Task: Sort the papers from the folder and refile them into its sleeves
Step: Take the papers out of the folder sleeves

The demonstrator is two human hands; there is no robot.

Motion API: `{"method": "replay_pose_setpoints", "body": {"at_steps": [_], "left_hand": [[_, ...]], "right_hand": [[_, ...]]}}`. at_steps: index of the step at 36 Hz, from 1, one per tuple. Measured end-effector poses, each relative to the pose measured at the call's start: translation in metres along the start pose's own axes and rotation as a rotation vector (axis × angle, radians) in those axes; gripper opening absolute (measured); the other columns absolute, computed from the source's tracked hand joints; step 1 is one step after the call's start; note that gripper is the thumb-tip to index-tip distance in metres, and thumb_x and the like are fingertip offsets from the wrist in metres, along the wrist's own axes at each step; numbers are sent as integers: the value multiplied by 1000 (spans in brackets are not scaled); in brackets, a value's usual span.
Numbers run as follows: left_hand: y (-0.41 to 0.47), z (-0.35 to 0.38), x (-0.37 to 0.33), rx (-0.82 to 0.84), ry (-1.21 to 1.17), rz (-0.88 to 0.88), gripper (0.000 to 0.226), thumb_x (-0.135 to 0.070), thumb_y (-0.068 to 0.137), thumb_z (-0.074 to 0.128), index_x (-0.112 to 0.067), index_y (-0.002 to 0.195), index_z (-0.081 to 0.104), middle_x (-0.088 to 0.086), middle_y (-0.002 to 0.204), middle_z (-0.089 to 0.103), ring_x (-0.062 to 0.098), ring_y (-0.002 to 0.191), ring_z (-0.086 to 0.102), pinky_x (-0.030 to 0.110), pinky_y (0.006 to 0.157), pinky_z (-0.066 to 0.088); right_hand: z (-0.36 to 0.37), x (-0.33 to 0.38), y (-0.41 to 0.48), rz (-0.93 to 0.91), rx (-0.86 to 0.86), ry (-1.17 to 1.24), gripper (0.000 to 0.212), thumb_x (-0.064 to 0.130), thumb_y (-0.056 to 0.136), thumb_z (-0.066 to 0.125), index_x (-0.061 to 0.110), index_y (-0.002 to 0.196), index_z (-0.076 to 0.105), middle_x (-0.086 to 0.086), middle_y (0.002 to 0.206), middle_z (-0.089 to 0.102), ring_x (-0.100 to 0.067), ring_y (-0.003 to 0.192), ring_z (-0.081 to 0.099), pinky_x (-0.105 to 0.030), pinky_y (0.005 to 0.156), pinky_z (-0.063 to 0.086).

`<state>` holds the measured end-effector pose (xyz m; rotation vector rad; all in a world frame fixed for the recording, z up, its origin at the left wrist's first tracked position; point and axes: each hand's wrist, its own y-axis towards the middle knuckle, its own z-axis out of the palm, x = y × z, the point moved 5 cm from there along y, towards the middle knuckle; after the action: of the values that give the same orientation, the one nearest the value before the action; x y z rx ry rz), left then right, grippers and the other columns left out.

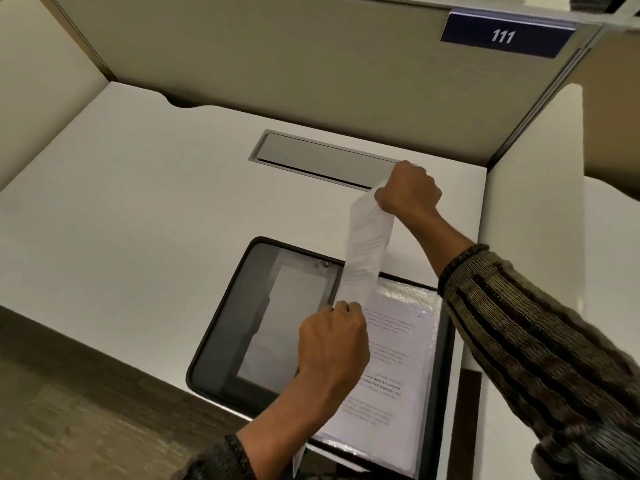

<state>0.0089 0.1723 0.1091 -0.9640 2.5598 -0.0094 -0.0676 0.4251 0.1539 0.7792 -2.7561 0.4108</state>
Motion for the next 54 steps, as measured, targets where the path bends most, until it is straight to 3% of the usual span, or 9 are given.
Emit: {"method": "replay_pose_setpoints", "body": {"at_steps": [10, 21, 26, 32, 37, 40, 45, 50, 54], "left_hand": [[1, 21, 0, 130, -58, 100, 24, -20, 75, 74, -23, 69, 51, -6, 66, 61, 15, 51, 51, 22, 44, 14], [8, 71, -9, 437, -409, 45, 10, -14, 98, 54, -9, 91, 59, 5, 87, 65, 20, 79, 63, 25, 61, 46], [3, 103, -11, 580, -336, 101, 40, -38, 105, 58, -5, 128, 61, 15, 124, 69, 33, 114, 66, 40, 96, 53], [5, 118, 22, 720, -324, 94, 106, -98, 73, 32, -15, 129, 65, 8, 130, 69, 30, 121, 63, 45, 100, 52], [42, 96, 102, 441, -590, -249, 21, -36, 99, 65, -19, 90, 72, 2, 99, 76, 21, 93, 71, 37, 82, 58], [56, 71, 165, 356, -990, -611, 29, -6, 105, 43, -5, 98, 72, 17, 100, 77, 24, 77, 71, 35, 65, 64], [78, -11, 237, 104, -1401, -653, 48, -42, 112, 49, 2, 115, 70, 20, 107, 79, 34, 97, 77, 45, 85, 63], [93, -72, 263, 85, -1292, -449, 74, -76, 95, 48, -12, 117, 78, 15, 107, 77, 26, 96, 73, 42, 89, 55], [92, -92, 270, 112, -1203, -345, 62, -67, 94, 58, -12, 116, 79, 2, 108, 81, 27, 102, 77, 40, 88, 59]], "right_hand": [[-61, 20, 16, -233, -486, 139, 21, 33, 102, 62, 13, 105, 65, -12, 97, 73, -37, 87, 66, -42, 72, 51], [-112, 31, -37, -420, -765, 475, 48, 54, 101, 63, 6, 101, 69, 6, 95, 69, -11, 81, 68, -22, 74, 60], [-102, 24, -64, -440, -730, 531, 38, 47, 101, 67, 8, 101, 68, 7, 96, 68, -1, 80, 68, -18, 74, 59], [-89, 19, -79, -462, -651, 614, 28, 38, 99, 72, 10, 102, 68, 5, 95, 69, -13, 84, 71, -34, 70, 63], [-82, 11, -79, -389, -596, 773, 23, 36, 96, 76, 14, 98, 69, 12, 88, 67, -13, 80, 70, -39, 70, 63], [-76, 10, -74, -332, -533, 905, 24, 30, 94, 79, 8, 98, 71, 11, 84, 67, -12, 76, 65, -41, 69, 61], [-53, 20, -56, -249, -309, 1064, 13, 19, 92, 80, 10, 93, 71, 9, 79, 70, -12, 74, 64, -32, 68, 55], [-8, 46, -40, -117, -118, 1117, 14, 19, 89, 83, 10, 98, 76, 0, 91, 80, -19, 82, 75, -35, 73, 60], [37, 70, -34, -4, -16, 1121, 15, 21, 88, 85, 16, 99, 76, 1, 93, 81, -21, 87, 78, -36, 74, 64]]}}
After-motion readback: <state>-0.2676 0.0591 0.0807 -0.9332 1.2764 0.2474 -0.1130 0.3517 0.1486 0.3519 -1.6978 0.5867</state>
